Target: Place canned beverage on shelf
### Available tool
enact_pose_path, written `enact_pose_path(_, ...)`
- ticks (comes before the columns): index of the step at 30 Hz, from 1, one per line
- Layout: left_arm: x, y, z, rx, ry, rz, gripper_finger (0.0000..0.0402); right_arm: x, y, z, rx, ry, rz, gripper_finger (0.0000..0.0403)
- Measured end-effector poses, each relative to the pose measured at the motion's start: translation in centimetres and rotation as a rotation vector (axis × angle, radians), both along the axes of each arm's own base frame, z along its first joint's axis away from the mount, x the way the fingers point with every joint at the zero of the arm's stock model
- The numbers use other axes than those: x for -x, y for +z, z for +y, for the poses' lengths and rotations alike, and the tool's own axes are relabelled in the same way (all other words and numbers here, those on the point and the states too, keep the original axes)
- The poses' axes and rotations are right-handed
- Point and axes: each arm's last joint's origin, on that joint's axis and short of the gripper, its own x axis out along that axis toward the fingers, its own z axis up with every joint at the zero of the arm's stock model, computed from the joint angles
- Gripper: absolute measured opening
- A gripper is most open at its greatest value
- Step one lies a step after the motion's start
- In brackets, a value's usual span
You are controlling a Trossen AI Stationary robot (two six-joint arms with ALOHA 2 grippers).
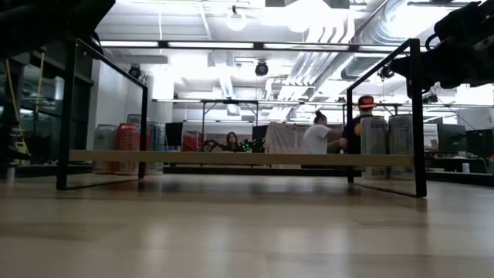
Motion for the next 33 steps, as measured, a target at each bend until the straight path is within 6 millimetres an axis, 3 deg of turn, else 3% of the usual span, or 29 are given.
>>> enact_pose_path(33,0.00,0.00,0.00,0.000,0.000,0.000,0.0003,0.00,0.01,0.00,-0.005,0.000,-0.001,0.0000)
